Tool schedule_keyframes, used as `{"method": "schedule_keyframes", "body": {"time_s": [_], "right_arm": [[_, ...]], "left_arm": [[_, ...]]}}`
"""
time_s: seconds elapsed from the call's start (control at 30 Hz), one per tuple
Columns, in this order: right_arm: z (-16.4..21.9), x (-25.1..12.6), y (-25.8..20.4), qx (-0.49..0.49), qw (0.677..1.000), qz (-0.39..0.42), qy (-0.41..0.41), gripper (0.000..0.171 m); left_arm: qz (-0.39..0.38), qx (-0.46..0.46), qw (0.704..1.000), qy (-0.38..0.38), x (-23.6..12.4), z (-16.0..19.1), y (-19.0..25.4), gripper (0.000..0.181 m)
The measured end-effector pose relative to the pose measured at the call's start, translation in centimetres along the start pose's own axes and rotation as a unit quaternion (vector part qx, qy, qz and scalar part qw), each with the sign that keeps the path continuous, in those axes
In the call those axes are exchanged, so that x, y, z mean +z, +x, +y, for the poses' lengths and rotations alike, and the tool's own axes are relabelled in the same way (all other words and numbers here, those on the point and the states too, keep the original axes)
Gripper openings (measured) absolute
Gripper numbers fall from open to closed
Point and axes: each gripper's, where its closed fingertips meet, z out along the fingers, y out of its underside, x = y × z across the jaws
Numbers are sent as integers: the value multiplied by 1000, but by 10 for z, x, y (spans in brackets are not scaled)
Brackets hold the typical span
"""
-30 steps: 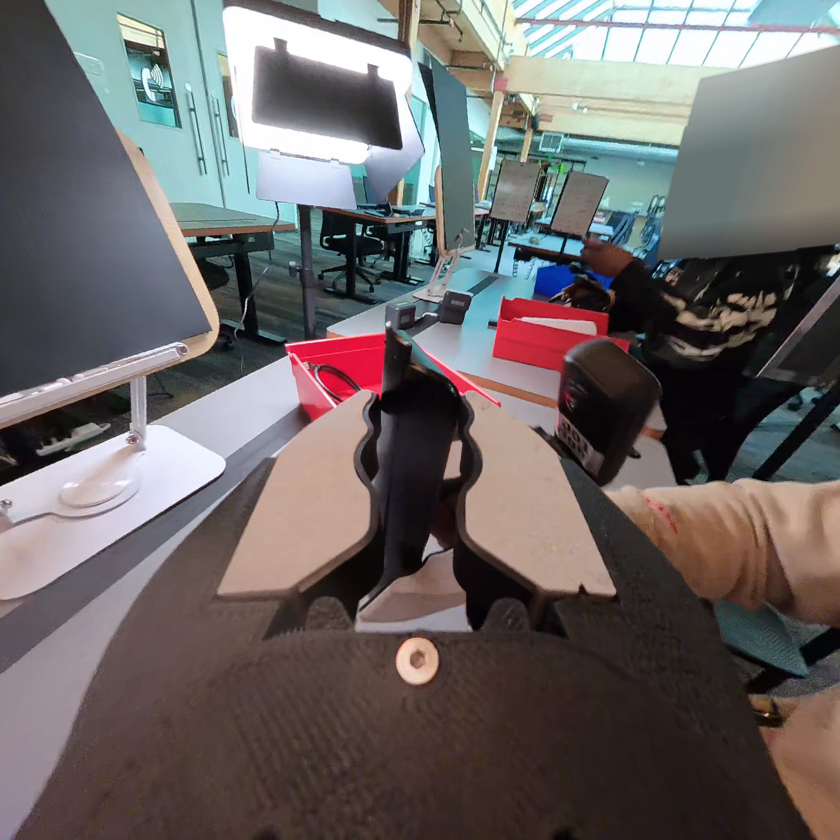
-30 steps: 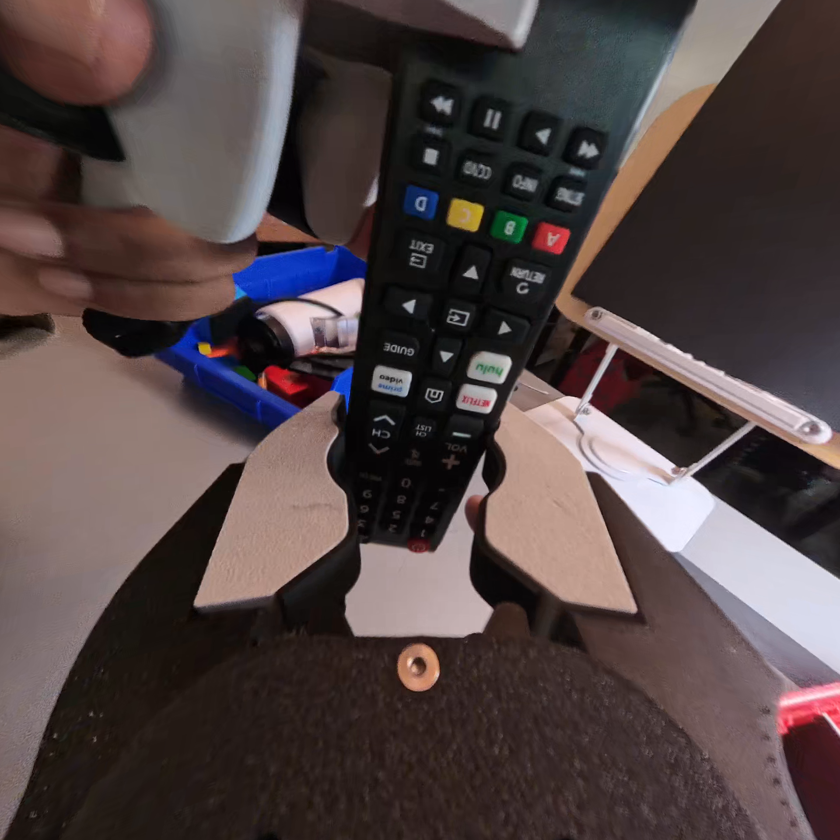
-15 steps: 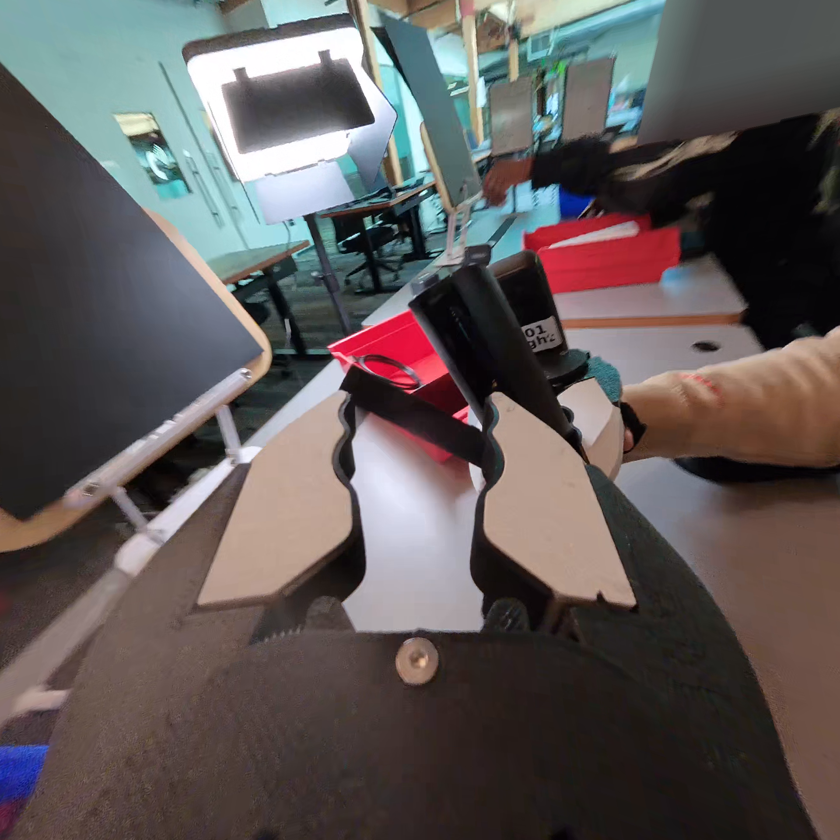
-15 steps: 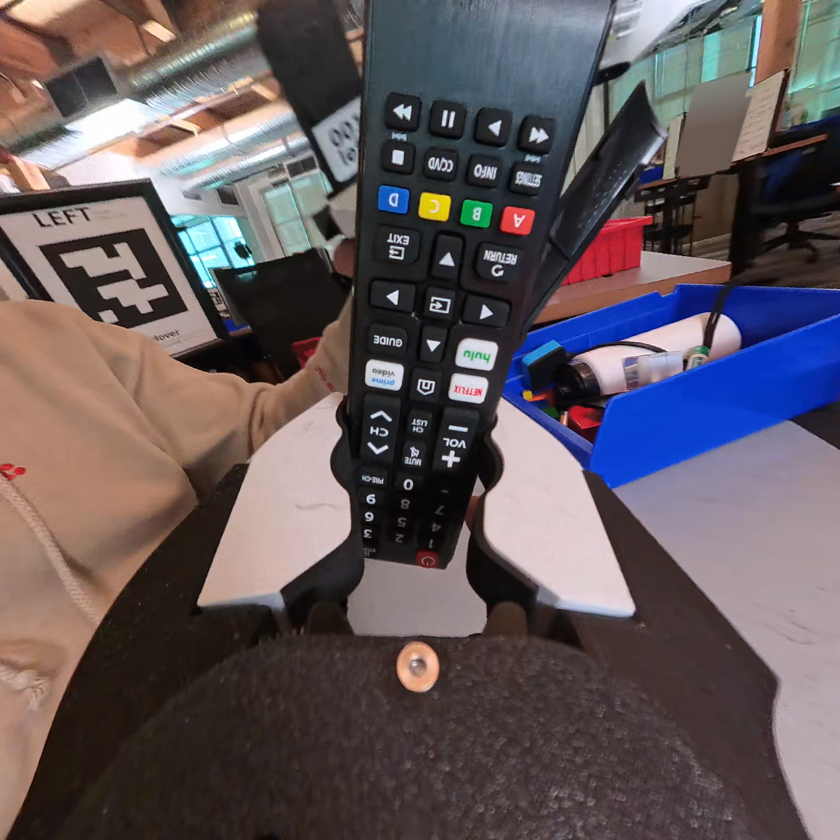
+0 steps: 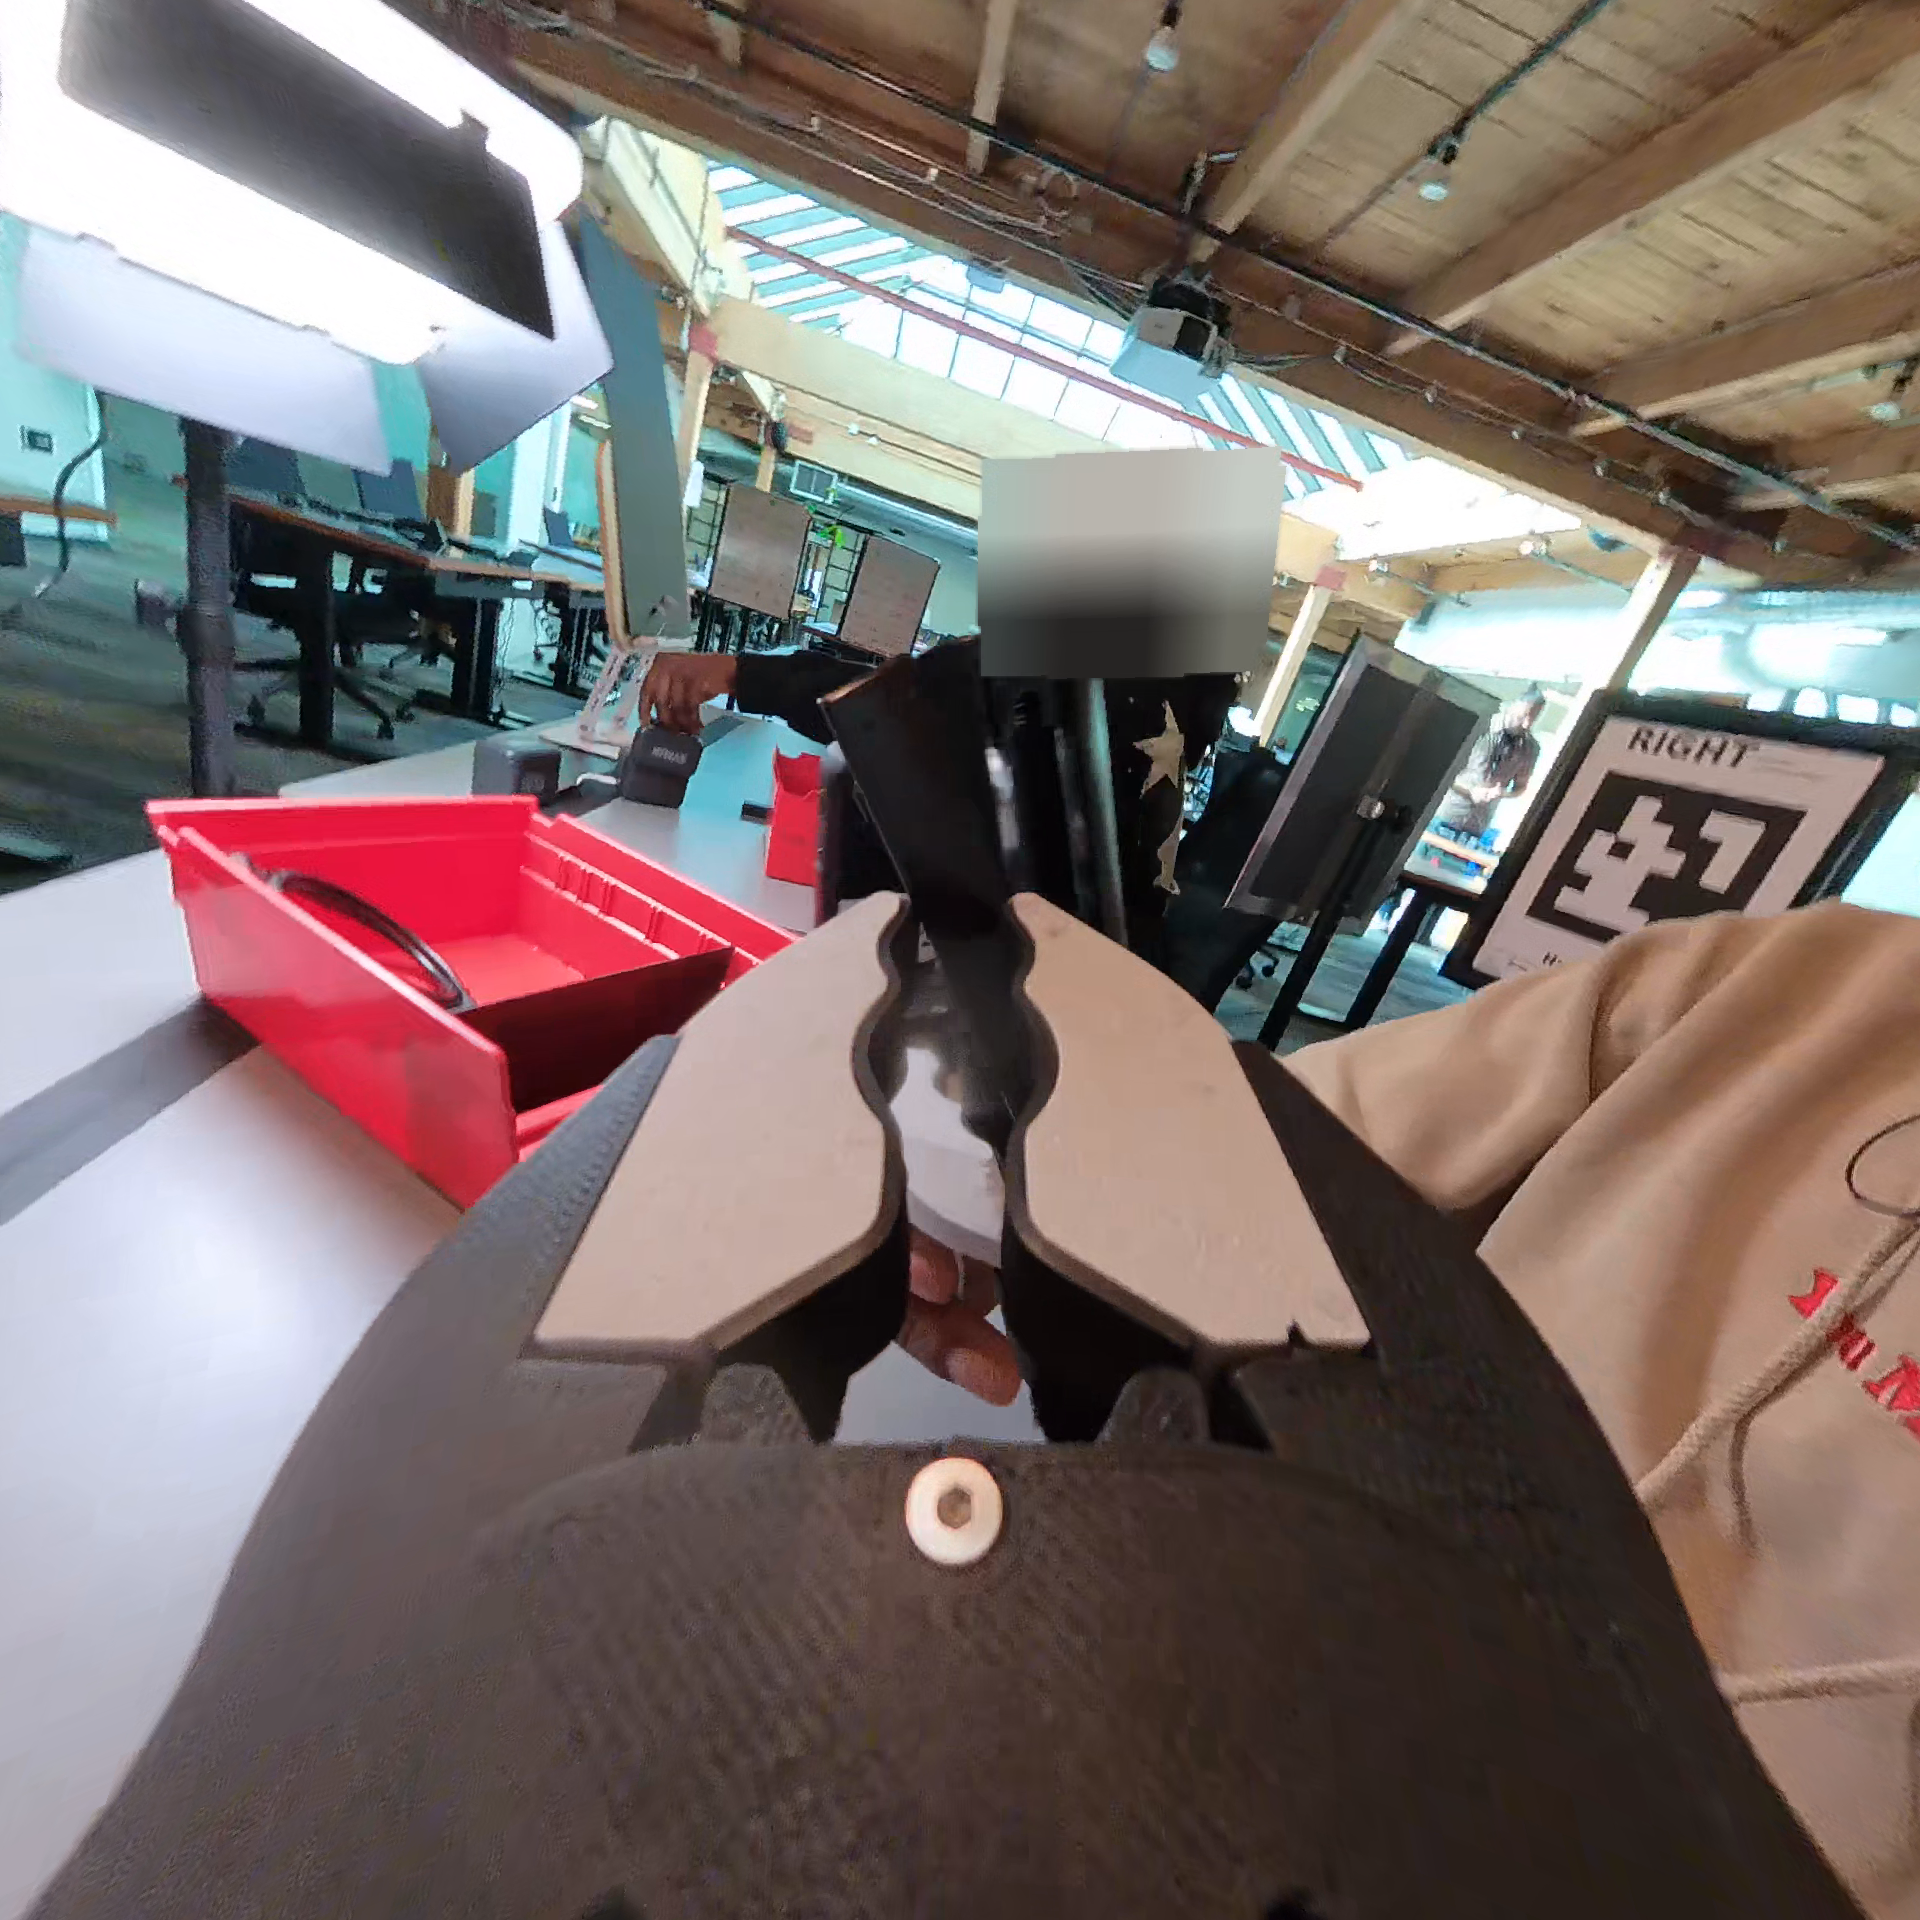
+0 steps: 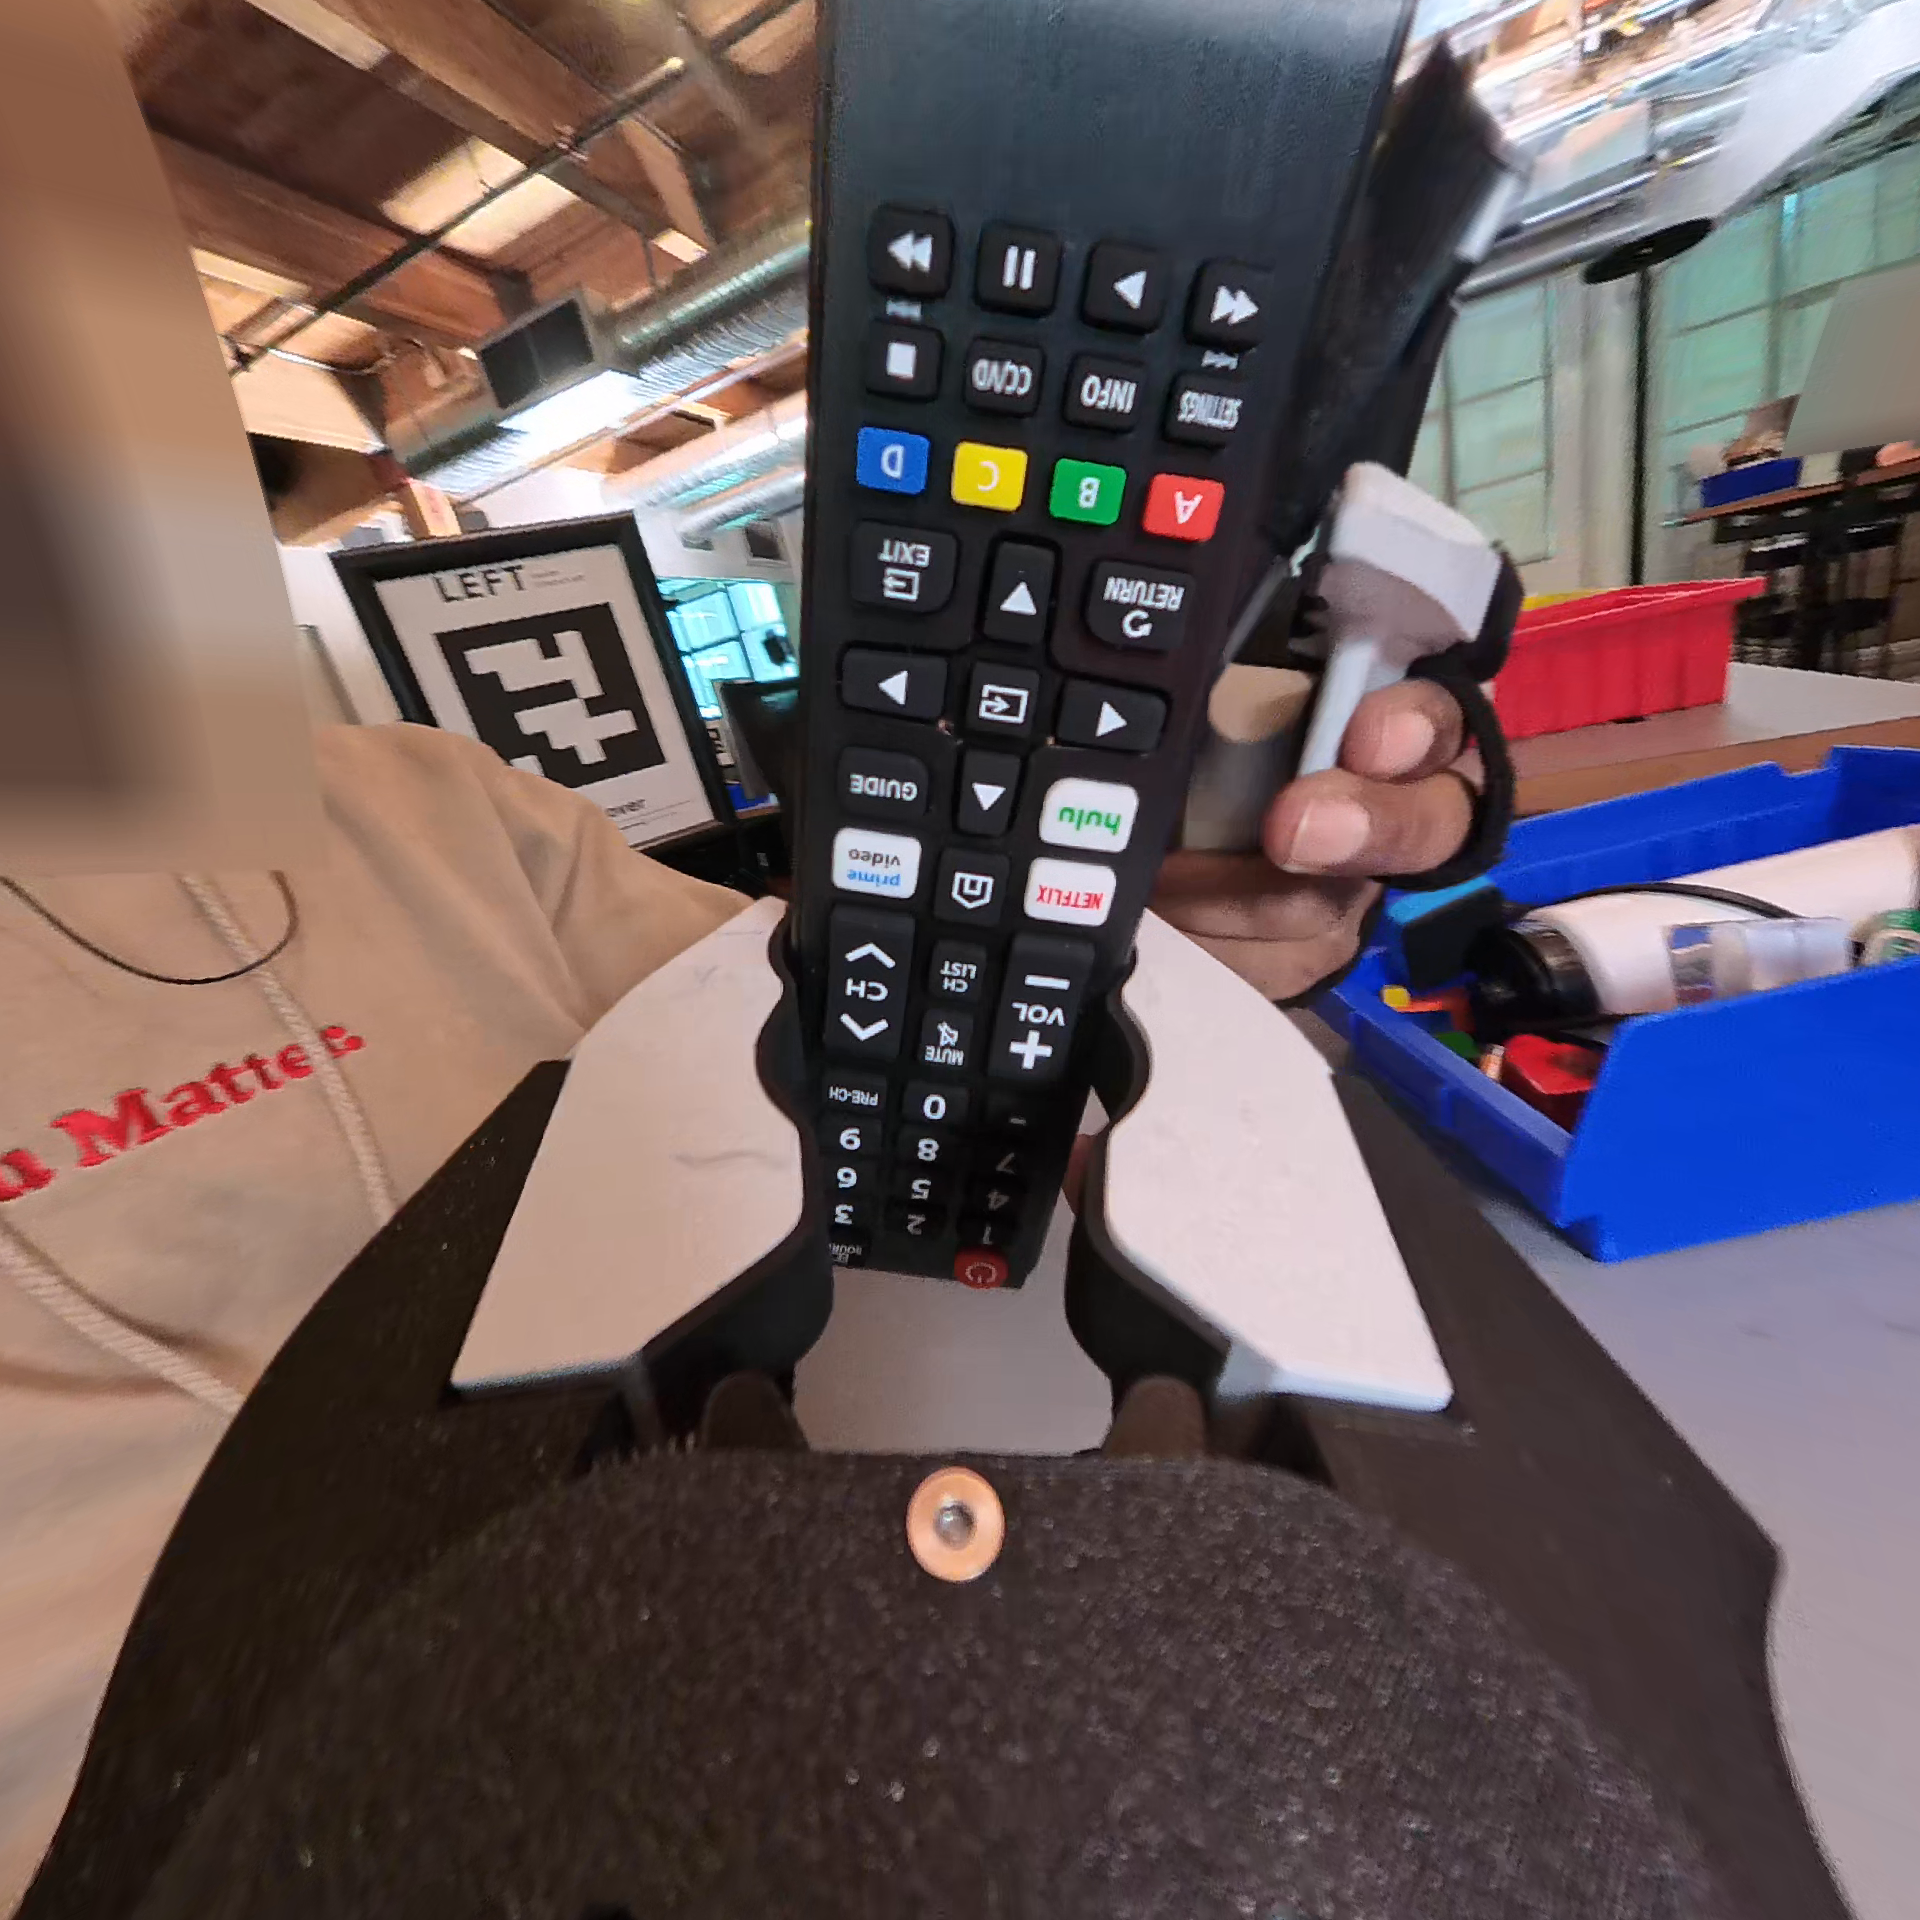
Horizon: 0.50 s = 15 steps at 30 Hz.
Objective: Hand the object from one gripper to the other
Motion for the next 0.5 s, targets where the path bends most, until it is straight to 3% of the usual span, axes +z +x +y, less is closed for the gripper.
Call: {"method": "schedule_keyframes", "body": {"time_s": [0.23, 0.5], "right_arm": [[5, 8, -21, 61, 994, -90, 17, 54], [5, 14, -39, 104, 981, -161, 44, 54]], "left_arm": [[23, 96, 995, -25, 8, -1, 33, 10], [-51, 196, 977, -68, 15, 5, 30, 15]]}}
